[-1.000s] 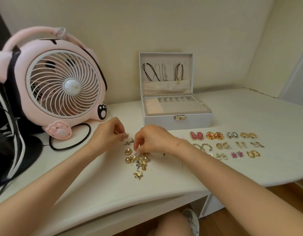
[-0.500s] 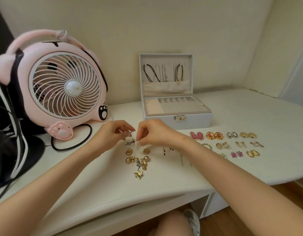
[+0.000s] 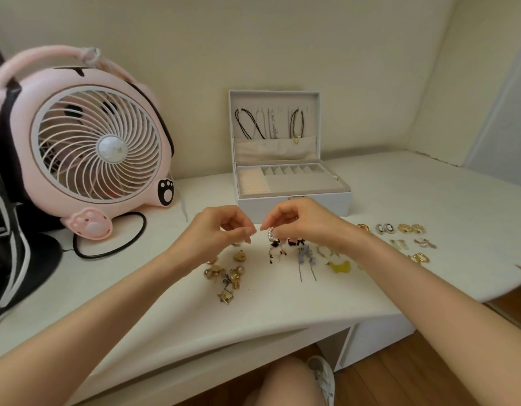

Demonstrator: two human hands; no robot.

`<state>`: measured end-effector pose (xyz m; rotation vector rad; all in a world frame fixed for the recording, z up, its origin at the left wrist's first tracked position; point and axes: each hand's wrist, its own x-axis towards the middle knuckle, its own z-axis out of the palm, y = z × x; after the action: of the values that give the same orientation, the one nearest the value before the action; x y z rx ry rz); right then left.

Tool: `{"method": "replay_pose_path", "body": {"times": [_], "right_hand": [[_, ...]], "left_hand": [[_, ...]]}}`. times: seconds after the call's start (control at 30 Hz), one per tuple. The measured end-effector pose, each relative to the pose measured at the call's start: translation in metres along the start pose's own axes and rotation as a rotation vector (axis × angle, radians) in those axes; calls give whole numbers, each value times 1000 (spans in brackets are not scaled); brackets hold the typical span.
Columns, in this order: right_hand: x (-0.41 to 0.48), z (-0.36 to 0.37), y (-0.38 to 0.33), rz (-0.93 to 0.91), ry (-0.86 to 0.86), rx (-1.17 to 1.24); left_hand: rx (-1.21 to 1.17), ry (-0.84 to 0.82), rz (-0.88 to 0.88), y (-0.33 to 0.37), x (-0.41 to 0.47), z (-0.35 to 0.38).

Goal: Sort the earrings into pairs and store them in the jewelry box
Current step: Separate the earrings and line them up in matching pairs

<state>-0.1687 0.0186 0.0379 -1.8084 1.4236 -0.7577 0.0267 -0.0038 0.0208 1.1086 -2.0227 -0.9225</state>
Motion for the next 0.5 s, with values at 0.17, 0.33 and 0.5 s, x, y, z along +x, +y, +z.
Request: {"method": "replay_pose_path", "body": {"times": [0.17, 0.33, 0.5], "right_hand": [[-13, -8, 7, 11, -4, 13], [-23, -8, 10, 17, -1, -33], [-27, -1, 15, 15, -21, -209]], "left_hand": [[0, -48, 30, 6, -1, 15], [113, -128, 5, 11, -2, 27], [236, -156, 5, 16, -5, 35]]}}
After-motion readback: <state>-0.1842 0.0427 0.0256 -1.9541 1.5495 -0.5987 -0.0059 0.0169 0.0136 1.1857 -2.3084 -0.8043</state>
